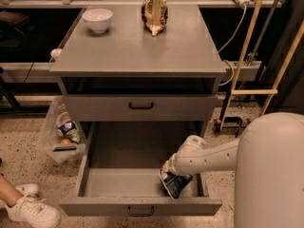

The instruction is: Place blue chip bag into middle drawer

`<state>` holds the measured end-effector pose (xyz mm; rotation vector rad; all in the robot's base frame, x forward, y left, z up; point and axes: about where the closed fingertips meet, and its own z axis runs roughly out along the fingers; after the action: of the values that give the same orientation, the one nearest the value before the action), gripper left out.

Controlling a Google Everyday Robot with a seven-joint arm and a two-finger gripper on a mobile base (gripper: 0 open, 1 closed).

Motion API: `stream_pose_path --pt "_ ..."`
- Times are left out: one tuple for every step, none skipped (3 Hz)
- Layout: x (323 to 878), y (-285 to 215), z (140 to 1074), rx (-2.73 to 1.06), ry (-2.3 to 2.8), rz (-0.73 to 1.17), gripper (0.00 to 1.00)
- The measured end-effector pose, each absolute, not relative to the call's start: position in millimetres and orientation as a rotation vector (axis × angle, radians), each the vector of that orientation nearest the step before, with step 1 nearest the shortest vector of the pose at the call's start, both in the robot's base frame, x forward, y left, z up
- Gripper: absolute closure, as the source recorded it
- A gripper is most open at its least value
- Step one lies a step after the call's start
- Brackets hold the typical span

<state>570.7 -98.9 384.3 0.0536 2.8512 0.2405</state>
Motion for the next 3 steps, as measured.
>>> stream_pose_path --pt "571 -99 384 0.054 2.851 0.241 0.0" --pt "571 -99 384 0.054 2.851 0.24 0.0" --pt "572 -106 410 0.037 2.813 0.17 0.0"
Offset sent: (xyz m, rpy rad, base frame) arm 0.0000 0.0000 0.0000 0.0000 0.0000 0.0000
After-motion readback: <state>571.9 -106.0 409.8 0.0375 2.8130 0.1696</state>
